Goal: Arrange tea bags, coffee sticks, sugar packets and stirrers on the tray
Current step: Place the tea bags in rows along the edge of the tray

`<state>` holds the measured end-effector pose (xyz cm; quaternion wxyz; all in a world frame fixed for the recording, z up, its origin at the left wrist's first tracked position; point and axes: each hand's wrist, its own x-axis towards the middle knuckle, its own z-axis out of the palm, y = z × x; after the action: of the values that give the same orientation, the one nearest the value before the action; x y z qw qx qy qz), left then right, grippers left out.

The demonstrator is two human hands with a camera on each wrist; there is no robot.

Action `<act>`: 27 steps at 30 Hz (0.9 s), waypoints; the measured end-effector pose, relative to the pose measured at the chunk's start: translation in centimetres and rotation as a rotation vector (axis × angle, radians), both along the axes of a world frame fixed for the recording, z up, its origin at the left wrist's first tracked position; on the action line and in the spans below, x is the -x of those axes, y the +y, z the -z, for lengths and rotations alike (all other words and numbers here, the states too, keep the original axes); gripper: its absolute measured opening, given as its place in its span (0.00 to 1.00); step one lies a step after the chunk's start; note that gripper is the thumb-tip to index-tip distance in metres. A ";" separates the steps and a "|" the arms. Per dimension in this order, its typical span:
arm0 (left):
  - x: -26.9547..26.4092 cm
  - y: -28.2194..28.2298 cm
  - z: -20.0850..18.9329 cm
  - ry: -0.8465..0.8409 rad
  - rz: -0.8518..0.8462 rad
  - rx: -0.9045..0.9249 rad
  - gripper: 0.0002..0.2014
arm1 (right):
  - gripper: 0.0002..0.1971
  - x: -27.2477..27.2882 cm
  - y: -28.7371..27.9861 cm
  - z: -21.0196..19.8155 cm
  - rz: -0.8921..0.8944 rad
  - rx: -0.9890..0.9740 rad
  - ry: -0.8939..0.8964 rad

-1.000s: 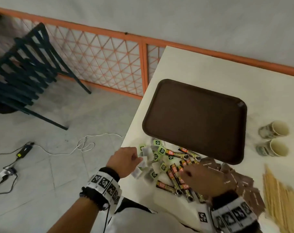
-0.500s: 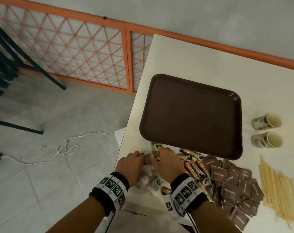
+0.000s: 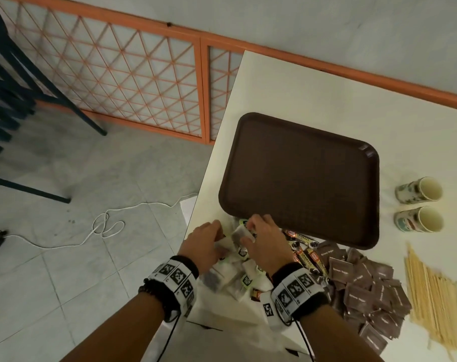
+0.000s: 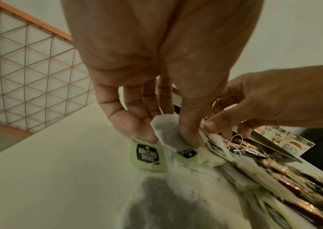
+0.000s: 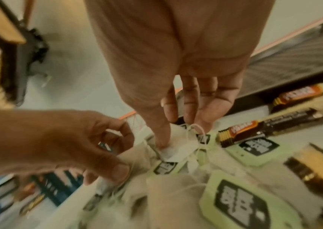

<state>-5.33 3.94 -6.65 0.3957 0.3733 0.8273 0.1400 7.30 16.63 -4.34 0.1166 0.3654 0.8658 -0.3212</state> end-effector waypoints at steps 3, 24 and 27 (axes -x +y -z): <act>-0.2 0.2 0.4 -0.028 -0.039 -0.010 0.25 | 0.17 0.3 -0.5 0.1 -0.130 -0.080 -0.062; 1.2 -1.6 -0.8 -0.200 -0.173 -0.053 0.10 | 0.17 1.9 -1.9 0.7 -0.296 -0.192 -0.189; 1.3 -1.5 -1.1 -0.293 -0.207 -0.037 0.09 | 0.14 1.8 -1.2 0.5 -0.266 -0.139 -0.171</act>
<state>-6.66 2.46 -5.56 0.4887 0.2689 0.7920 0.2483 5.52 15.45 -4.86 0.2059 0.2810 0.9135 -0.2100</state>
